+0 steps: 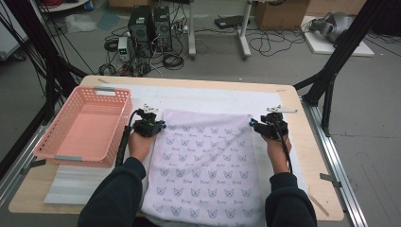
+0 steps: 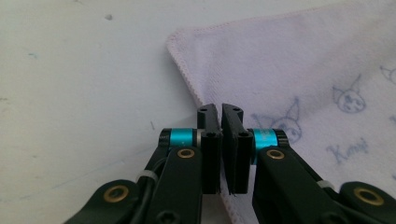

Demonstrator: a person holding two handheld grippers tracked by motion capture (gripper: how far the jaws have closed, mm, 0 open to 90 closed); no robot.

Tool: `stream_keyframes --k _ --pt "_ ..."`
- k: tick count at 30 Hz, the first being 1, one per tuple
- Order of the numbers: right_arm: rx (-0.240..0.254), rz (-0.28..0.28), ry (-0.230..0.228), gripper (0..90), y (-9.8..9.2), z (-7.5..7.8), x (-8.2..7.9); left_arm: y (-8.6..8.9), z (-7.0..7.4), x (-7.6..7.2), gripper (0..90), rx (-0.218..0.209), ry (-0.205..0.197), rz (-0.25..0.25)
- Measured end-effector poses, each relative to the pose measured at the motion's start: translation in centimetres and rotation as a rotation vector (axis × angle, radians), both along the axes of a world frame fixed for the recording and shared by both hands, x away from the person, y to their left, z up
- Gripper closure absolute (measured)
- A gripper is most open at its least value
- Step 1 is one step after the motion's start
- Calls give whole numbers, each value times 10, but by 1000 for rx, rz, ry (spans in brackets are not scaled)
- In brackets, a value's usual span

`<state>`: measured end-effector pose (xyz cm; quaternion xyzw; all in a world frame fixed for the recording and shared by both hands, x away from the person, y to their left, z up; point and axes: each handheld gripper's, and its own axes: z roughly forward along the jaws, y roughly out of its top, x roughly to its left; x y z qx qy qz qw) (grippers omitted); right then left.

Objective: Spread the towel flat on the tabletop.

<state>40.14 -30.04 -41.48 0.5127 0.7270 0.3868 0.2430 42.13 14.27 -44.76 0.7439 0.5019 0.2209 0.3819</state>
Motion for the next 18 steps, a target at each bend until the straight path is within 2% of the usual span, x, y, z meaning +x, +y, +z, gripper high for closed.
stream_keyframes --k 1,2,3,5,7,8,9,10,11,12,13,14,15,16,18 --pt "-1 24 20 518 0 -3 -3 4 0 2 866 -11 -5 35" --pt "0 30 26 522 2 -4 -5 13 0 5 866 -41 -13 90" --pt "-12 46 42 520 4 -7 -8 19 0 7 866 -72 -12 119" --pt "-4 89 82 513 8 -13 -11 24 -2 9 863 -101 -3 126" --pt "-21 137 126 506 17 -23 -12 22 -3 8 842 -83 -16 105" --pt "-25 158 138 517 20 -26 -12 21 -3 7 788 -81 -22 96" --pt "-46 174 150 524 26 -29 -13 20 -2 7 703 -103 -23 92" --pt "-84 177 118 651 31 -30 -14 21 -2 7 649 -107 -15 86" --pt "-84 210 115 815 33 -29 -14 21 -1 7 627 -112 -11 86" --pt "-121 226 103 865 35 -28 -14 21 -1 6 586 -115 -4 82" --pt "-161 234 96 872 37 -27 -13 20 0 5 552 -126 6 74" --pt "-222 210 71 874 39 -26 -11 20 1 4 540 -122 8 67" --pt "-257 183 49 875 37 -26 -9 19 2 2 530 -119 6 56" --pt "-264 125 17 874 31 -27 -5 19 3 -1 526 -129 7 44" --pt "-240 -1 -21 870 18 -29 1 18 5 -7 523 -168 39 13"
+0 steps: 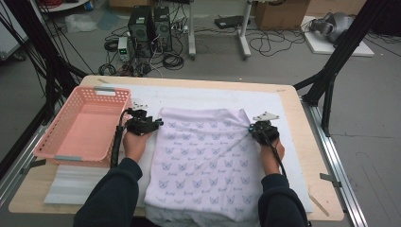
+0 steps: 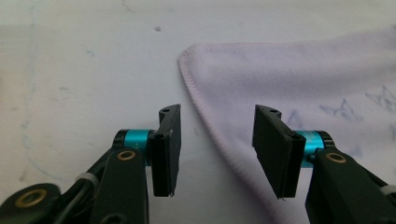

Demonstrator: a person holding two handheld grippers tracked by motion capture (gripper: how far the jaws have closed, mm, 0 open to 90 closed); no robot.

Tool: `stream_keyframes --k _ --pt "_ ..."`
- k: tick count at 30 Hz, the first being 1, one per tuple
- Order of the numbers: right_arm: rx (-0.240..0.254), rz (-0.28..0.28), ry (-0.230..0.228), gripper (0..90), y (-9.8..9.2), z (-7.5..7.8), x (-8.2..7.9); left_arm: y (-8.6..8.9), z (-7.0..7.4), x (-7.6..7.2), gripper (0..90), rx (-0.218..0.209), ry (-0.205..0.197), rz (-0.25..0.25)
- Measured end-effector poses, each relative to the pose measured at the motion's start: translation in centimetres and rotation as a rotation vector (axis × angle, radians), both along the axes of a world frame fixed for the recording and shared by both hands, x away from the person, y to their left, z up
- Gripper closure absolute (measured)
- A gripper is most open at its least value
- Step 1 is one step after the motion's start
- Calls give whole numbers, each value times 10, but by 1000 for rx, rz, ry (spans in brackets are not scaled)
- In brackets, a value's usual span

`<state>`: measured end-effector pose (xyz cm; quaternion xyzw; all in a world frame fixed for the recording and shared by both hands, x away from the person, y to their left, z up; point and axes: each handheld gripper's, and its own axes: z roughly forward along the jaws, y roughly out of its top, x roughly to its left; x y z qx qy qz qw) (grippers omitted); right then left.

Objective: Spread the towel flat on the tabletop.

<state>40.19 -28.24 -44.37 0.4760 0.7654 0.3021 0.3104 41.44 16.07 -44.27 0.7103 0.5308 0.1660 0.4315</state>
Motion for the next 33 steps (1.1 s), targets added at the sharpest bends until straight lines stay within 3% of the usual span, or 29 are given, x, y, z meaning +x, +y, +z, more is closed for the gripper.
stream_keyframes --k 1,2,4,6,7,10,11,14,18,21,24,25,29,31,33 --pt "27 -45 9 856 -6 -3 3 0 0 -4 526 -44 16 -23" --pt "68 -70 33 832 -9 -6 4 0 1 -8 526 -61 33 -51" --pt "106 -78 21 715 -12 -6 2 -5 2 -13 505 -36 54 -107" --pt "127 -55 14 620 -12 -2 -2 -9 2 -20 498 -32 33 -139" --pt "131 -39 5 587 -12 1 -5 -11 1 -24 497 -41 37 -140" --pt "174 12 -3 507 -15 12 -17 -16 -6 -32 470 -4 53 -166" --pt "189 28 -3 495 -17 15 -21 -18 -7 -35 448 -2 30 -171" --pt "212 63 -4 459 -20 21 -35 -22 -8 -42 438 -60 46 -196" --pt "238 117 -6 455 -24 25 -56 -29 -9 -53 444 -67 10 -233" --pt "290 132 -29 455 -30 25 -72 -28 -5 -59 450 -66 -51 -185" --pt "277 152 -17 458 -31 23 -78 -22 1 -61 450 -103 -86 -173" --pt "264 161 -14 458 -31 22 -79 -23 2 -62 452 -114 -81 -178" --pt "231 161 -7 455 -29 20 -78 -31 -3 -63 446 -47 -36 -214" --pt "215 171 8 455 -27 19 -79 -36 -7 -63 455 25 -14 -217" --pt "200 188 6 455 -26 18 -80 -39 -8 -65 628 150 -56 -209"
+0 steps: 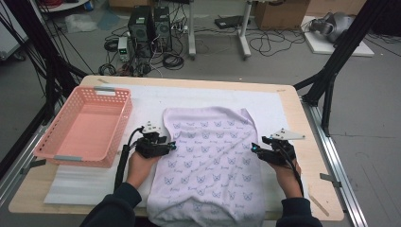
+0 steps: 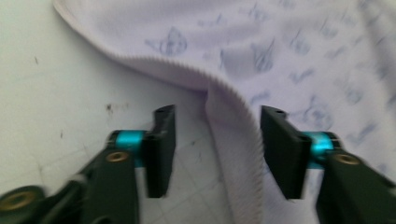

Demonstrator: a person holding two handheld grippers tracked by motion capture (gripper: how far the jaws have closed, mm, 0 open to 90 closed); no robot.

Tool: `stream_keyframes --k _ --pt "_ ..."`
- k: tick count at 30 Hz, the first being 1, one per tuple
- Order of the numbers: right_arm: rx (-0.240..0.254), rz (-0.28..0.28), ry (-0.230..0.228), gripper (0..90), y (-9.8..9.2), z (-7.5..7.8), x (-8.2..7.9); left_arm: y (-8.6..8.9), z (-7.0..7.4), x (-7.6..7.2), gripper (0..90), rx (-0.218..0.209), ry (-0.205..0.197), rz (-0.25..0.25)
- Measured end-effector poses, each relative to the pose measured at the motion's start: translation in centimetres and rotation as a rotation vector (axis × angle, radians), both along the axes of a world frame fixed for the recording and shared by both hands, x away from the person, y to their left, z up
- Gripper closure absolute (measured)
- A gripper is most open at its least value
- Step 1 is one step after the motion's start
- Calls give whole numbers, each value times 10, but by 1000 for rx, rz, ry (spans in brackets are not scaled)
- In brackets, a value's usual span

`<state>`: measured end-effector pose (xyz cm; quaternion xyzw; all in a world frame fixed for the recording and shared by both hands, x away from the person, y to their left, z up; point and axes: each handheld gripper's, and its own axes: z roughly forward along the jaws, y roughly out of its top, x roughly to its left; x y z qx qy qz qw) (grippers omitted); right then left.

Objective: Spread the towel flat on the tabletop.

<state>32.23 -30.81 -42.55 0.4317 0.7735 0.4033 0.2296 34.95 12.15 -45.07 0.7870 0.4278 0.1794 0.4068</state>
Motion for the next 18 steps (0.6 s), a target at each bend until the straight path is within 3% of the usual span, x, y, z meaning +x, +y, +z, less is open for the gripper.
stream_keyframes --k 1,2,3,5,7,9,11,14,16,18 --pt "-1 2 6 455 1 0 -1 1 0 1 795 11 -18 1" --pt "-2 4 4 455 1 0 -1 4 0 4 867 22 -22 27" --pt "1 5 8 455 1 -1 -1 6 1 7 872 25 -30 65" --pt "2 5 4 455 2 -2 -1 22 0 17 875 6 -45 193" --pt "-1 13 15 455 6 -5 -1 33 0 25 875 -35 -12 252" --pt "3 21 42 455 12 -8 0 34 0 27 874 -40 -2 244" --pt "-2 52 72 451 22 -14 2 32 1 27 874 -21 -26 233" --pt "-66 69 111 498 36 -23 5 35 1 28 874 -41 -21 236" --pt "-36 98 118 835 38 -22 7 35 2 31 875 -44 -21 237" --pt "-130 105 80 848 44 -20 10 35 4 35 875 -54 -19 239"
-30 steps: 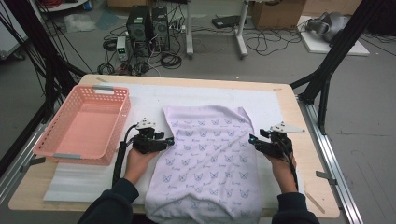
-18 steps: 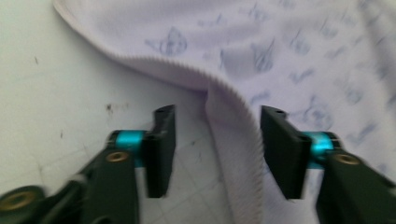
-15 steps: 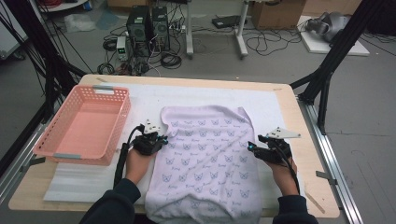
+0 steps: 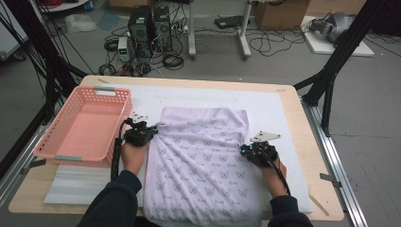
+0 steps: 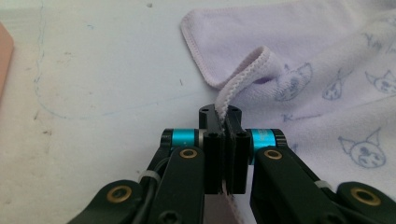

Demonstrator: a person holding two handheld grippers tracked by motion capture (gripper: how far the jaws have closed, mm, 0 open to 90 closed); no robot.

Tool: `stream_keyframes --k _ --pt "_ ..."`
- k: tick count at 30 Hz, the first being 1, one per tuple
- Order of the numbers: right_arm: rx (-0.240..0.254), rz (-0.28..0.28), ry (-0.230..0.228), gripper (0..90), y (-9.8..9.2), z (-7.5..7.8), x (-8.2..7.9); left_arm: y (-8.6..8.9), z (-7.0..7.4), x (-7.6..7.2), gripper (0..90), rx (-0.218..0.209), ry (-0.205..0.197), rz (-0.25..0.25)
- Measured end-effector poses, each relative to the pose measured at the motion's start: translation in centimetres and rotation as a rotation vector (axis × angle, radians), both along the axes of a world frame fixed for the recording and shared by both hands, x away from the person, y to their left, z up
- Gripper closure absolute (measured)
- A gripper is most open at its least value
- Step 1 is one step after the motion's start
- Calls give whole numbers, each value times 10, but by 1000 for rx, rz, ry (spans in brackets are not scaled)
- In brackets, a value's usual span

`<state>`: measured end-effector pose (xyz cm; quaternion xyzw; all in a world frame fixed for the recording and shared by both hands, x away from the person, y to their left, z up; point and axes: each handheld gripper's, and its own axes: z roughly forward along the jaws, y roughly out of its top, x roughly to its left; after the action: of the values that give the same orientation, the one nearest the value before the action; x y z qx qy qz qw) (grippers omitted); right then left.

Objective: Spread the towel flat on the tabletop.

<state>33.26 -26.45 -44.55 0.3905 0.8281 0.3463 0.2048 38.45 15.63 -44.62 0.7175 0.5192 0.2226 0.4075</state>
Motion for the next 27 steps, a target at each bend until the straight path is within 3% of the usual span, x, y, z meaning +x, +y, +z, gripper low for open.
stream_keyframes --k 2,3,6,8,9,10,11,13,15,16,19,27 --pt "-43 -34 -44 851 1 -1 7 -2 2 7 878 12 -11 -8" --pt "-39 -47 -57 851 -1 -2 12 -3 3 12 878 12 -22 -4" --pt "-29 -116 -87 850 -10 -4 28 -8 3 23 877 -19 -27 -1" --pt "-52 -156 -105 849 -11 -6 36 -12 0 27 875 -51 -56 7" --pt "-66 -170 -111 845 -11 -6 40 -13 -2 27 864 -61 -47 19" --pt "-69 -189 -115 831 -10 -6 42 -14 -3 27 773 -68 -24 32" --pt "-66 -204 -110 790 -9 -6 43 -13 -4 27 645 -85 -1 19" --pt "-52 -224 -106 656 -10 -4 41 -10 -1 20 497 -72 18 -16" --pt "-21 -229 -107 567 -15 0 35 -7 2 8 475 -58 -2 -57" --pt "17 -223 -112 519 -20 3 31 -5 3 2 469 -65 -3 -77" --pt "80 -213 -123 466 -29 11 14 -2 4 -16 443 -70 7 -130" --pt "111 -138 -106 447 -45 13 -35 2 2 -62 429 -59 30 -237"
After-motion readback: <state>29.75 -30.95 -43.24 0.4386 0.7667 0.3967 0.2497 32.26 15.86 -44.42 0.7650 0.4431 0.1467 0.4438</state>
